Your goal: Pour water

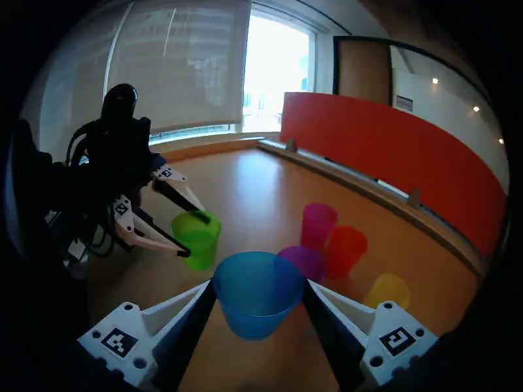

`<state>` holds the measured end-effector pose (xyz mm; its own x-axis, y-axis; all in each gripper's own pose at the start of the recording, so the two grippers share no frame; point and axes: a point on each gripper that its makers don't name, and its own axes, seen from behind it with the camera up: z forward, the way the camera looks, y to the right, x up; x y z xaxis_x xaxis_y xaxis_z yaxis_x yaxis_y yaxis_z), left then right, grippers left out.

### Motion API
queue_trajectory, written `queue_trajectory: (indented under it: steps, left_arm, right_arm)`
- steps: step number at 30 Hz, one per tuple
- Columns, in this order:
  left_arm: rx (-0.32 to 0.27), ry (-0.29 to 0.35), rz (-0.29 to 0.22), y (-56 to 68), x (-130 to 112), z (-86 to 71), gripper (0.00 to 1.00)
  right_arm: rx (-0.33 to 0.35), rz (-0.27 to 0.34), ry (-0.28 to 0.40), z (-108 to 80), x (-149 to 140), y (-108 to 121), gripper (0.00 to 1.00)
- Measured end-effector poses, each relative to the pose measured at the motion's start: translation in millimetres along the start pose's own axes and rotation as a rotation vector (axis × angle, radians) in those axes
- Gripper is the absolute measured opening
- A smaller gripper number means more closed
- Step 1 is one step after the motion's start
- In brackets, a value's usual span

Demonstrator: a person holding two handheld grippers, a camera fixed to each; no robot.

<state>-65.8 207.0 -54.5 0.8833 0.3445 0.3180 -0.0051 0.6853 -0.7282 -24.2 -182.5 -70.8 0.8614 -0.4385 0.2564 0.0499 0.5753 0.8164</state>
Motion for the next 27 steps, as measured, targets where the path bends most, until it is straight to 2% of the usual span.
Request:
queue_trajectory:
  steps: [6,12,21,27]
  left_arm:
    - [-0.010,-0.023,-0.001,-2.4,-4,6.2,0.87]
    - [-0.015,-0.037,-0.008,-6.9,-5,12.2,0.87]
    - [-0.023,-0.059,-0.013,-7.6,-13,16.5,0.87]
    - [-0.020,-0.065,-0.011,-9.6,-15,17.1,0.87]
  right_arm:
    - [0.007,-0.028,-0.059,5.1,-25,4,0.94]
    - [0.003,-0.042,-0.090,7.9,-40,8,0.94]
    - [-0.001,-0.038,-0.117,9.7,-58,11,0.94]
    - [-0.001,-0.028,-0.107,9.2,-60,9,0.94]
